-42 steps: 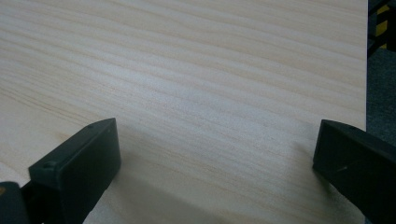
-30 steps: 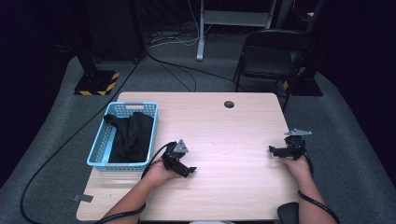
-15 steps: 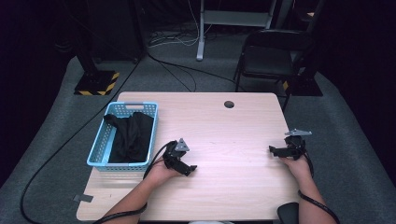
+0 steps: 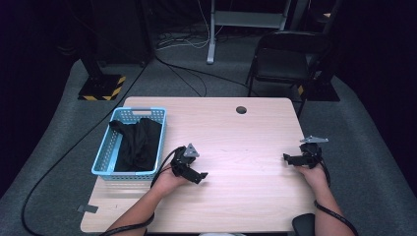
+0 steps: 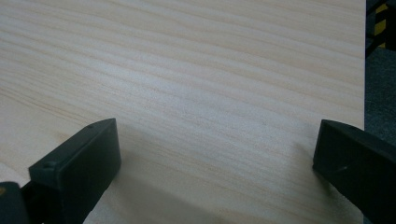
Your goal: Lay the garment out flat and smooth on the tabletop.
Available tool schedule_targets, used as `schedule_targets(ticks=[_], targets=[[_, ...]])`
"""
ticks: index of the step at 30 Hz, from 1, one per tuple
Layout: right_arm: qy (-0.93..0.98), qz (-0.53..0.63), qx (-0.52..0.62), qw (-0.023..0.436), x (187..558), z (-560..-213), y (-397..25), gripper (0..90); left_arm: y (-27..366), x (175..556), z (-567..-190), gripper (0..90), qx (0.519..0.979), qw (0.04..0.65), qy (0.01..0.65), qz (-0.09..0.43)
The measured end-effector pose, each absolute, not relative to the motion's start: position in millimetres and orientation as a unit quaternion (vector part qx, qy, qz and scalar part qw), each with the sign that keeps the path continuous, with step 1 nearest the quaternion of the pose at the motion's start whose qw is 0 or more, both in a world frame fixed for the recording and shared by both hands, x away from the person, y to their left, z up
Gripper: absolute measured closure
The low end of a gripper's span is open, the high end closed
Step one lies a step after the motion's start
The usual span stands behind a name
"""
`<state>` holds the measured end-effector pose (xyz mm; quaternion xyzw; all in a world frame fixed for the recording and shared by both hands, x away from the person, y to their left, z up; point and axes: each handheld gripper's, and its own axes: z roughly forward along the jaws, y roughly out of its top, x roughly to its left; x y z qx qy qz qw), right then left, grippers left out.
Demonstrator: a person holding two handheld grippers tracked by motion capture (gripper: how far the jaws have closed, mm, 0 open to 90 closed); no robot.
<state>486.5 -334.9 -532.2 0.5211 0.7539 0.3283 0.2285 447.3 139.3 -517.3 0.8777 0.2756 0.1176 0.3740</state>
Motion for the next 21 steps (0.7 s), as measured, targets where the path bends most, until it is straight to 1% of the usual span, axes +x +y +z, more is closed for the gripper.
schedule_targets(ticks=[7,21], targets=[[0.754,0.328,0.521,0.228,487,-532,-335,0.0,143,446,-510,0.2,0.87,0.385,0.286,0.114],[0.754,0.328,0.521,0.228,487,-532,-335,0.0,151,443,-491,0.6,0.859,0.402,0.286,0.135]])
